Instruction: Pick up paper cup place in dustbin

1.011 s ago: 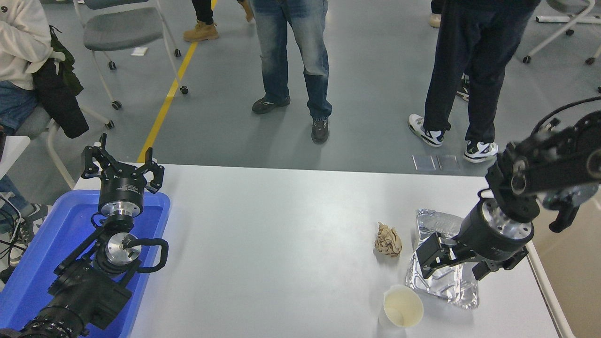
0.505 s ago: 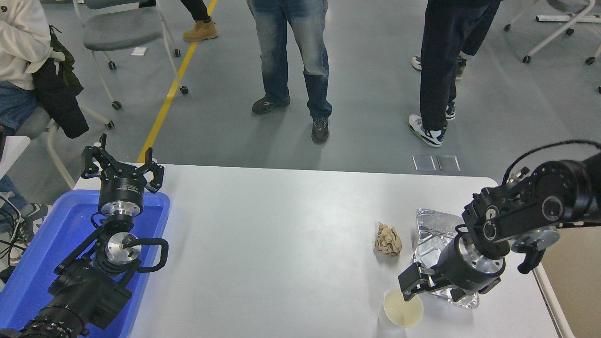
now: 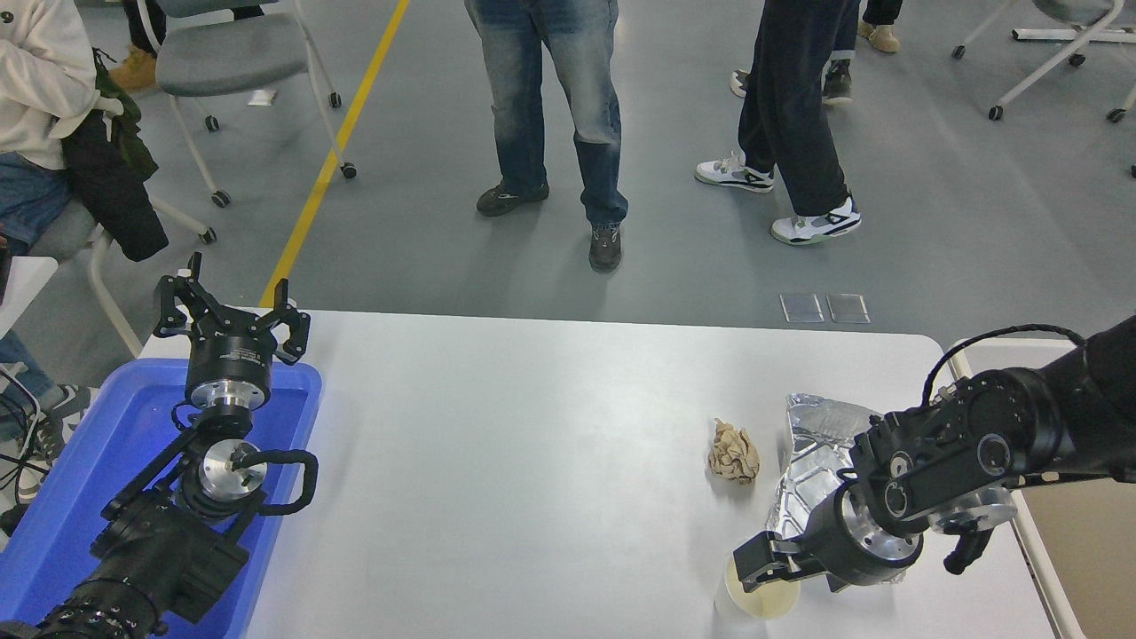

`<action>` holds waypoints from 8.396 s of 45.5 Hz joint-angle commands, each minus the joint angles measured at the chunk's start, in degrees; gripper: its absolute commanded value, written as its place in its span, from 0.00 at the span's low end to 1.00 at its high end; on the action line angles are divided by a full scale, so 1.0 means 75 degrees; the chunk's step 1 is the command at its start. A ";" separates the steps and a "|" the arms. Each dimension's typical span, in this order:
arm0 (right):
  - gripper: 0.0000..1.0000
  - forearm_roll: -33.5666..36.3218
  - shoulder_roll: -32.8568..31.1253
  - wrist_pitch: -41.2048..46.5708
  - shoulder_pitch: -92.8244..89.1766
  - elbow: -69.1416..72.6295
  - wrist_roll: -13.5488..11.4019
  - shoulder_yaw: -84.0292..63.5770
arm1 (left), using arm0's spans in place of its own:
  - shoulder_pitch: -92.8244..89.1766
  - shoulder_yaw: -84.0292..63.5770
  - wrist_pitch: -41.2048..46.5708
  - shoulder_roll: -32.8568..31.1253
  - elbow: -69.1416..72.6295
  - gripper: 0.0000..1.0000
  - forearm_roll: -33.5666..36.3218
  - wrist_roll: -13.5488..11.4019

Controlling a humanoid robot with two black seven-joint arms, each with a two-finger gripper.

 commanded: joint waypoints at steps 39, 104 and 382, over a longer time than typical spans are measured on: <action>0.00 -0.0501 0.0081 -0.0365 -0.0498 -0.0271 0.0058 -0.0064 | 0.0000 0.0000 0.0000 0.0000 0.0002 0.99 0.0000 0.0000; 0.00 -0.0407 -0.1864 0.5448 0.7083 0.0538 0.0070 -0.1141 | 0.0000 0.0000 0.0000 0.0000 0.0002 0.99 0.0000 0.0000; 1.00 -0.0536 -0.1220 0.3900 0.6216 0.0245 -0.0434 0.0077 | 0.0000 0.0000 0.0000 0.0000 0.0002 0.99 0.0000 0.0000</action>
